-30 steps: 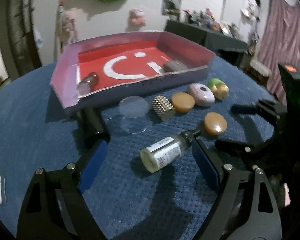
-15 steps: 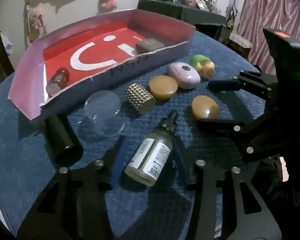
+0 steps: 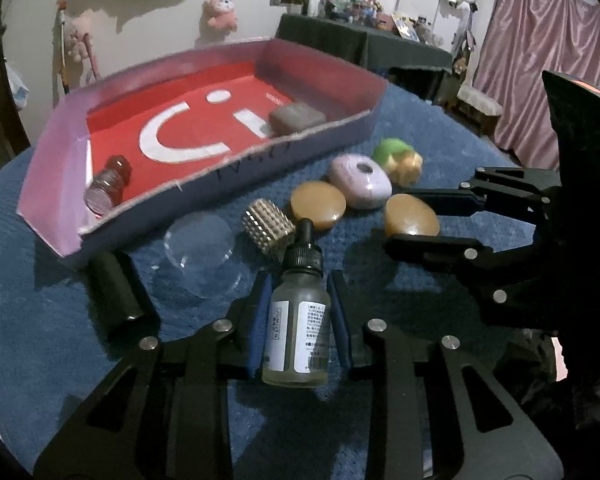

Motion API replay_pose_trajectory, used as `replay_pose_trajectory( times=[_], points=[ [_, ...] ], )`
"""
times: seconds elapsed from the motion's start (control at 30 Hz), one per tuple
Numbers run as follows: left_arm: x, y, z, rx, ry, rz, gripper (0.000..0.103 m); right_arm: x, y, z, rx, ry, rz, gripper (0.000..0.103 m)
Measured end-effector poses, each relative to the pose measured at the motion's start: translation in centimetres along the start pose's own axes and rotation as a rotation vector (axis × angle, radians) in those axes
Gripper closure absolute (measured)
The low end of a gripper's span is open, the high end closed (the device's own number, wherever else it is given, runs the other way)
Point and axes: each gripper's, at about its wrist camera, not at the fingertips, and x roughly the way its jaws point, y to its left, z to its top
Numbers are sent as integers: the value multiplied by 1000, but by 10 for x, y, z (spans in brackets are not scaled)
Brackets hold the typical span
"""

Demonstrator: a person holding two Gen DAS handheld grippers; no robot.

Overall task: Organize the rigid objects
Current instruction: 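Grasp the dropper bottle with the left tool while the right tool grasps an orange sponge, then carry the dropper bottle and orange sponge into the tray and release both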

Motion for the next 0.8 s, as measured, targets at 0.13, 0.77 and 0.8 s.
replay_pose_trajectory(
  times=[0.13,0.77,0.8],
  points=[
    [-16,1,6,-13,-45,7,76,-14,0,10,-2,-39,-8,63],
    [-34,7,13,-33,-96,31,76,-21,-2,23,-10,-71,-4,63],
    [-34,7,14,-34,-98,32,76,-22,-2,24,-12,-71,-3,63]
  ],
)
